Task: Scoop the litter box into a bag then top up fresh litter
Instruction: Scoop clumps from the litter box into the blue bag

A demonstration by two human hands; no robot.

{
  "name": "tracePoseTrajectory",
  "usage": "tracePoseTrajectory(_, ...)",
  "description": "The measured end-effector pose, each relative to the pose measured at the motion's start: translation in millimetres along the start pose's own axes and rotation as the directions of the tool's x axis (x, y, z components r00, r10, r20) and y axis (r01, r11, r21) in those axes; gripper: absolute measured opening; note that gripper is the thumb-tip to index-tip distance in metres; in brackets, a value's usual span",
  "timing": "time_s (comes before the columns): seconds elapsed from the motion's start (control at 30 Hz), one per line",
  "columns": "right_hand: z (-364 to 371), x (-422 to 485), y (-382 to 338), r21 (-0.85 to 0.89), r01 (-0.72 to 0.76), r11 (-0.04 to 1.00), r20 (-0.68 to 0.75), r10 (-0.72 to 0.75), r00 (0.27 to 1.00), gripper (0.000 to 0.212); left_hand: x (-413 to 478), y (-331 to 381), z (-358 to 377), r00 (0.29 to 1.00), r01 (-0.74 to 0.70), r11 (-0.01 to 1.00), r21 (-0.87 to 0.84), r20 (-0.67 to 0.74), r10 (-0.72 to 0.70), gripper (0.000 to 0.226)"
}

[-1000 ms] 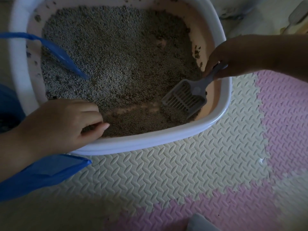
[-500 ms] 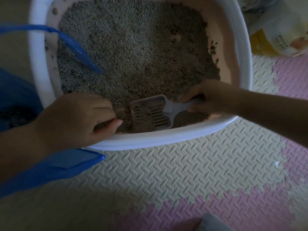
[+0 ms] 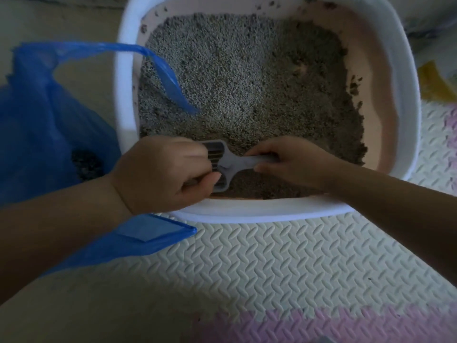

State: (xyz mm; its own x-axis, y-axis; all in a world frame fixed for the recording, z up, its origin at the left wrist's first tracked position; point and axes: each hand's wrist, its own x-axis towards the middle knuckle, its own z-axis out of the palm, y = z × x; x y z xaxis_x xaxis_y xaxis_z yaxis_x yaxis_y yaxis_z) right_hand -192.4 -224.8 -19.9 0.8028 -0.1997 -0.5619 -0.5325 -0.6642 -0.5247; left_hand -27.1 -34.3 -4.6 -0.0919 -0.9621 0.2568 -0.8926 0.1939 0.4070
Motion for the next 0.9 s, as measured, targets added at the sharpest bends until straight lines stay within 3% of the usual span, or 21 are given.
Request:
tracePoseTrajectory(0.13, -29, -14, 3, 0.187, 0.021, 0.982, -0.073, -0.007, 0.997, 0.026, 3, 0, -3, 0.983, 0.114, 0.989, -0.091, -0.133, -0.126, 0.036)
tracePoseTrajectory(0.2, -46, -26, 10, 0.136, 0.022, 0.99, -0.159, 0.0, 0.987, 0.026, 4, -5, -9, 0.957, 0.179, 0.975, -0.135, -0.205, -0.204, 0.03)
tracePoseTrajectory(0.3, -63, -45, 22, 0.09, -0.026, 0.996, -0.202, 0.044, 0.978, 0.029, 6, -24, -22, 0.938, 0.242, 0.97, 0.005, -0.256, -0.233, 0.022)
tracePoseTrajectory(0.47, -84, -76, 45, -0.012, -0.197, 0.98, -0.26, 0.187, 0.947, 0.031, 4, -56, -34, 0.934, 0.356, 0.856, 0.376, -0.124, -0.335, 0.04)
tracePoseTrajectory(0.6, -92, -93, 54, -0.114, -0.288, 0.951, -0.234, 0.256, 0.938, 0.028, 1, -66, -33, 0.86, 0.486, 0.793, 0.368, -0.04, -0.508, 0.058)
tracePoseTrajectory(0.77, -90, -94, 47, -0.215, -0.297, 0.93, -0.178, 0.261, 0.949, 0.031, 2, -61, -34, 0.835, 0.524, 0.737, 0.427, -0.088, -0.542, 0.06)
tracePoseTrajectory(0.9, -89, -94, 44, -0.248, -0.308, 0.918, -0.177, 0.27, 0.946, 0.028, -1, -63, -41, 0.718, 0.673, 0.649, 0.354, -0.104, -0.688, 0.064)
